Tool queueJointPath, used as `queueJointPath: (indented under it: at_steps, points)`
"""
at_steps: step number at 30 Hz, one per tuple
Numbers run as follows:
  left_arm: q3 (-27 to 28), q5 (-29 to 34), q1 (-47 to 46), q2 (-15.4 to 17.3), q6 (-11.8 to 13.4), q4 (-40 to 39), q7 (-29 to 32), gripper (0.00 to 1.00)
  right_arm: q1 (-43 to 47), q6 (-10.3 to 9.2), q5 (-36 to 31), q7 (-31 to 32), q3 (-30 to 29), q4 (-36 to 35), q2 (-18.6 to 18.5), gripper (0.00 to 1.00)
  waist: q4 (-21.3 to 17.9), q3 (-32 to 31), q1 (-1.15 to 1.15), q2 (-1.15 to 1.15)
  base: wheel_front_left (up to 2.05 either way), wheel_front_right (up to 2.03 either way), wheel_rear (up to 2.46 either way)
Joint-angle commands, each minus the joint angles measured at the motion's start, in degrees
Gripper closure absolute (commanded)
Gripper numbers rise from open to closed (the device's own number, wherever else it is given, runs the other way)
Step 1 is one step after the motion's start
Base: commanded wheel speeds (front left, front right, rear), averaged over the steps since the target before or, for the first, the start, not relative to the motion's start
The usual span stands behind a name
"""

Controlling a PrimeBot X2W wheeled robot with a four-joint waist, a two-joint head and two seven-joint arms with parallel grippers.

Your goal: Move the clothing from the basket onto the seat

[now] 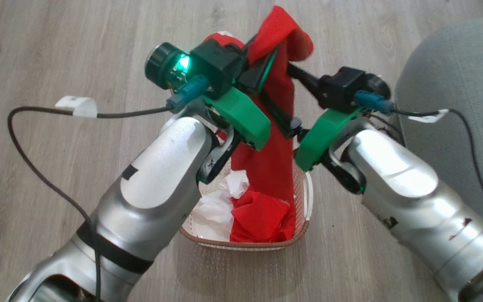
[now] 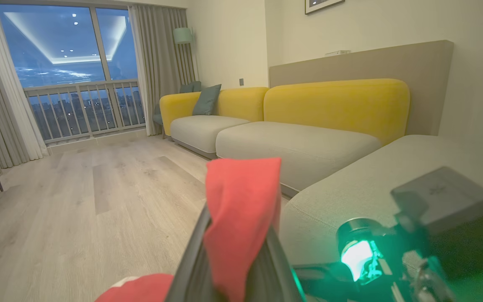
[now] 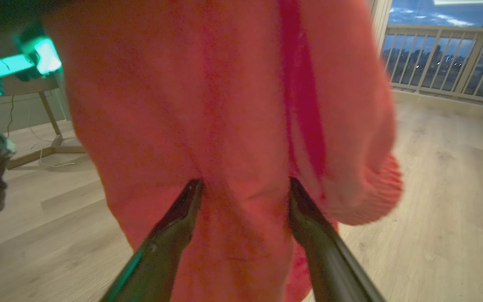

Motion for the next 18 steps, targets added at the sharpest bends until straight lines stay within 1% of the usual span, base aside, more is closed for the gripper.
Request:
queueJointPath:
  at_steps: [1,3,4,6,11,15,16,17,18]
  points:
    - [1.1,-0.68,-2.17,0.94,-0.2,-2.38,-0.17,1.0,-1.98,-0.01,1.19,-0.36,1.03,-0.43,1.56,0.0,0.69,0.3,0.0,0.0,0.0,0.0,0.0]
    - [0.11,-1.37,-2.28,0.93,-0.1,-2.61,-0.3,1.0,-2.65,-0.01,3.09,-0.36,3.28,1.24,2.09,0.0,1.3,0.39,0.0,0.0,0.0,0.0,0.0]
    - [-0.32,-1.74,-2.26,0.93,-0.01,-2.57,-0.36,1.0,-2.92,-0.01,4.21,-0.36,4.76,2.04,2.29,0.25,1.55,0.39,0.0,0.0,0.0,0.0,0.0]
    - [-0.96,-2.4,-2.22,0.93,0.19,-2.32,-0.47,1.0,-3.45,-0.01,6.31,-0.36,6.82,3.35,2.39,1.0,1.94,0.42,0.0,0.0,0.0,0.0,0.0]
    - [-1.47,-3.16,-2.42,0.93,0.72,-1.33,-0.82,1.0,-3.72,-0.01,9.4,-0.36,8.35,4.4,1.48,1.0,2.2,0.67,0.0,0.0,0.0,0.0,0.0]
    - [-1.15,-3.45,-2.33,0.98,0.72,-0.2,-1.08,1.0,-3.12,-0.01,9.26,-0.36,6.11,2.04,0.32,1.0,1.24,1.06,0.0,0.0,0.0,0.0,0.0]
    - [-1.02,-3.55,-2.19,1.05,0.61,0.12,-1.14,0.67,-2.81,-0.01,8.99,-0.36,5.47,1.3,-0.03,1.0,0.88,1.19,0.0,0.0,0.0,0.0,0.0]
    - [-0.86,-3.47,-2.08,1.2,0.54,0.42,-1.22,0.0,-2.44,-0.01,8.74,-0.36,4.83,0.55,-0.36,1.0,0.46,1.31,0.0,0.0,0.0,0.0,0.0]
    - [-0.7,-3.55,-1.88,1.34,0.38,0.81,-1.28,0.0,-2.07,-0.01,8.42,-0.36,4.12,-0.22,-0.73,1.0,0.02,1.45,0.0,0.0,0.0,0.0,0.0]
